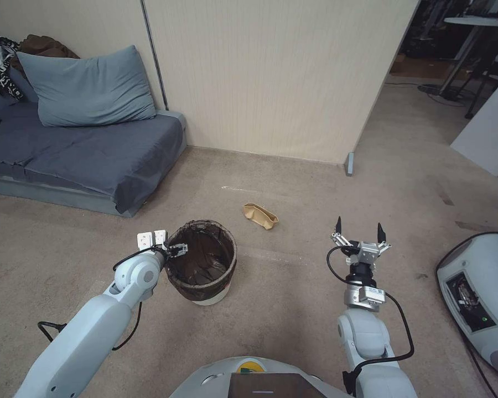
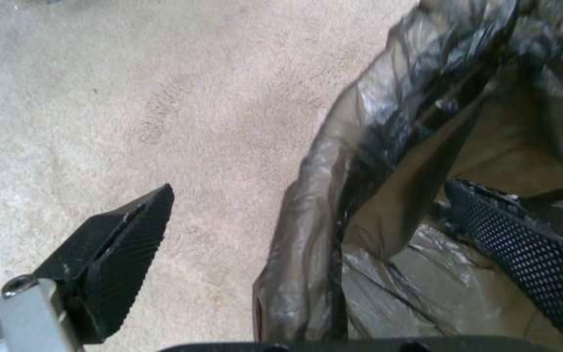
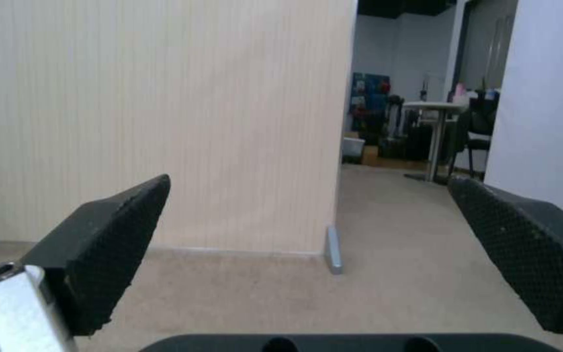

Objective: Pick up the trash bin, then pick up the garbage from the floor and place it into the trash bin.

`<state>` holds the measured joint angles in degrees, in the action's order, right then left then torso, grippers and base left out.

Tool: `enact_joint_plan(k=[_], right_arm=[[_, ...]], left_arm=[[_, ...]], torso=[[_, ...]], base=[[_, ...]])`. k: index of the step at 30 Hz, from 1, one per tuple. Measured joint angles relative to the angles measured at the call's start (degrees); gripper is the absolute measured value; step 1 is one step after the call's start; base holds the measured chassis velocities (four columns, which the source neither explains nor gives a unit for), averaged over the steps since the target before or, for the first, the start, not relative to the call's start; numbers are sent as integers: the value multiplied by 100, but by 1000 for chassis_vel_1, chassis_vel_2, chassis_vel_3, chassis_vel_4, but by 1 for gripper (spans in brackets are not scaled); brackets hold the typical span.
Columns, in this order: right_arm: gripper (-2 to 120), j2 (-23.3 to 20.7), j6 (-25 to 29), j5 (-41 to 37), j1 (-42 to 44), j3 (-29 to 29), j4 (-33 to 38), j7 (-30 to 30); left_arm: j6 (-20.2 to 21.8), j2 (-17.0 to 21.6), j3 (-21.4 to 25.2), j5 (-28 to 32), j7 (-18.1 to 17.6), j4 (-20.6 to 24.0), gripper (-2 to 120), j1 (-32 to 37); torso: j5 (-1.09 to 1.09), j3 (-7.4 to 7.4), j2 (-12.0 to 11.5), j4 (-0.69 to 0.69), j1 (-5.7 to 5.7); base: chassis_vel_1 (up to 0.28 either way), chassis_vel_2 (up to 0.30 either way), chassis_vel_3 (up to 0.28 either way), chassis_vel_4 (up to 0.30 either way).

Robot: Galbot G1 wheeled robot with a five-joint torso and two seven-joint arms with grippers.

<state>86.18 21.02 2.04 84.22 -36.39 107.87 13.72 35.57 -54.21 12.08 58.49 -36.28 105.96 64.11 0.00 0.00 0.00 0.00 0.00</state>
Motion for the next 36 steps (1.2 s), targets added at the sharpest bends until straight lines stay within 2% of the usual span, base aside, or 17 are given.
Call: enact_joint_plan(k=[2, 8, 13, 15, 17, 18, 21, 22, 23, 26, 29, 30, 31, 34, 36], right_arm=[[100, 0, 0, -12, 7, 4, 27, 2], [100, -33, 0, -37, 37, 2, 85, 11], [100, -42, -6, -54, 45, 3, 128, 24], [100, -50, -6, -60, 66, -1, 152, 30], [100, -52, -6, -63, 73, -4, 154, 32], [100, -54, -6, -69, 77, -6, 161, 35], [100, -54, -6, -74, 78, -7, 169, 40], [100, -46, -6, -80, 73, -5, 184, 44], [100, -46, -6, -80, 73, -5, 184, 44], [100, -39, -7, -86, 70, 1, 195, 45], [100, -39, -8, -90, 70, 2, 198, 45], [100, -38, -12, -95, 74, 2, 212, 47], [100, -38, -12, -95, 74, 2, 212, 47], [100, -37, -21, -106, 75, 1, 219, 51], [100, -38, -26, -108, 75, 1, 221, 52]], left_arm=[[148, 31, 67, 329, -169, 36, 100, -41], [234, 103, 186, 575, -324, 179, 100, 14], [411, 24, 169, 756, -420, 87, 97, 2], [425, -36, 149, 794, -440, 72, 85, -9], [447, -45, 155, 851, -468, 76, 83, -14], [505, -53, 158, 1010, -560, 94, 75, -24], [528, -53, 167, 1101, -599, 103, 70, -27], [596, -41, 214, 1277, -651, 136, 60, -15], [596, -41, 214, 1277, -651, 136, 60, -15], [625, -30, 240, 1376, -687, 150, 47, -6], [638, -30, 270, 1441, -707, 149, 40, -3], [649, -33, 295, 1512, -730, 134, 30, -3], [649, -33, 295, 1512, -730, 134, 30, -3], [649, -54, 311, 1566, -757, 104, 17, -3], [649, -59, 312, 1571, -762, 97, 13, -3]], torso=[[0, 0, 0, 0, 0], [0, -1, 0, 0, 0], [1, -1, 0, 0, 0], [4, -1, 1, 0, 0], [3, -1, 1, 0, 0], [4, -1, 1, 0, 0], [3, -1, 1, -1, 0], [2, -1, 1, 0, 0], [2, -1, 1, 0, 0], [1, -1, 1, 0, 0], [1, -1, 1, 0, 0], [1, -1, 1, 0, 0], [1, -1, 1, 0, 0], [3, -1, 1, 1, 0], [4, -1, 1, 2, 0]], base=[[0, 0, 0, 0], [0, 0, 0, 0], [0, 0, 0, 0], [0, 0, 0, 0], [0, 0, 0, 0], [0, 0, 0, 0], [0, 0, 0, 0], [0, 0, 0, 0], [0, 0, 0, 0], [0, 0, 0, 0], [0, 0, 0, 0], [0, 0, 0, 0], [0, 0, 0, 0], [0, 0, 0, 0], [0, 0, 0, 0]])
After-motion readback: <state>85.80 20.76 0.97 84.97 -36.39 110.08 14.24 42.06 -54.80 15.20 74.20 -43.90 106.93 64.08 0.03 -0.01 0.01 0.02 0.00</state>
